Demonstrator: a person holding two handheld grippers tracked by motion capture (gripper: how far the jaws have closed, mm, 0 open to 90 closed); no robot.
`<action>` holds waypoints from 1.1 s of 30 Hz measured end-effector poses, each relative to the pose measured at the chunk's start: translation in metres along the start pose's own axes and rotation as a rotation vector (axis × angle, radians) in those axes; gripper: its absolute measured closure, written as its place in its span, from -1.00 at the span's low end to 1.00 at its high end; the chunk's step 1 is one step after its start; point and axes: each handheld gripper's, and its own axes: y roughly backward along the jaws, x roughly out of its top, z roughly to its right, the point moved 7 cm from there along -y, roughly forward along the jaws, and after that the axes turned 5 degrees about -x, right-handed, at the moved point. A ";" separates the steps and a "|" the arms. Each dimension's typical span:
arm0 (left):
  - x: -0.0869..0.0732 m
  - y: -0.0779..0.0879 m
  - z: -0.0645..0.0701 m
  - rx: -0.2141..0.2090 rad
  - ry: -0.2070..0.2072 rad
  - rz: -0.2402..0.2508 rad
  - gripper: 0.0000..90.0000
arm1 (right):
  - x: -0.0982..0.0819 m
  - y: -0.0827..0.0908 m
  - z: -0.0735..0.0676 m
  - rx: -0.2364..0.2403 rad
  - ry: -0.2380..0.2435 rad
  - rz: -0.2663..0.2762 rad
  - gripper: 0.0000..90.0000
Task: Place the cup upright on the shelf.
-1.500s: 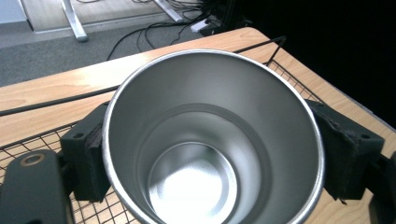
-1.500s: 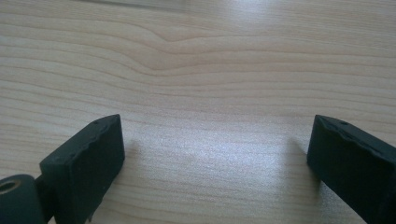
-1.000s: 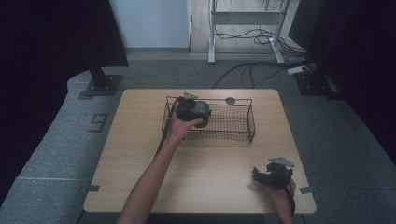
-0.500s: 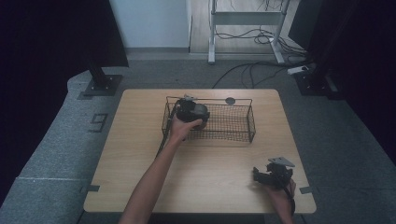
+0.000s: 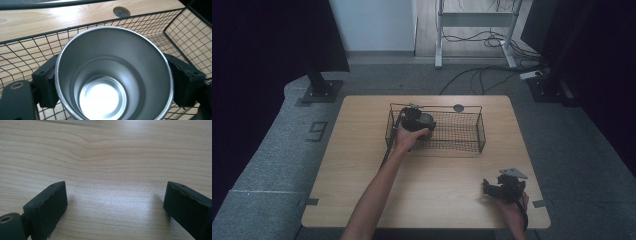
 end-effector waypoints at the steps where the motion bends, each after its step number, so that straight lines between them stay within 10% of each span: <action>1: -0.001 -0.001 0.000 0.002 -0.002 -0.004 -0.69 | 0.000 0.000 0.000 0.000 0.000 0.000 -0.89; 20: -0.015 -0.019 -0.002 0.032 0.008 -0.080 -0.69 | 0.000 0.000 0.000 0.000 -0.001 0.002 -0.89; 33: -0.012 -0.014 0.000 0.051 0.010 -0.047 -0.87 | 0.000 0.000 0.000 0.002 0.000 0.003 -0.88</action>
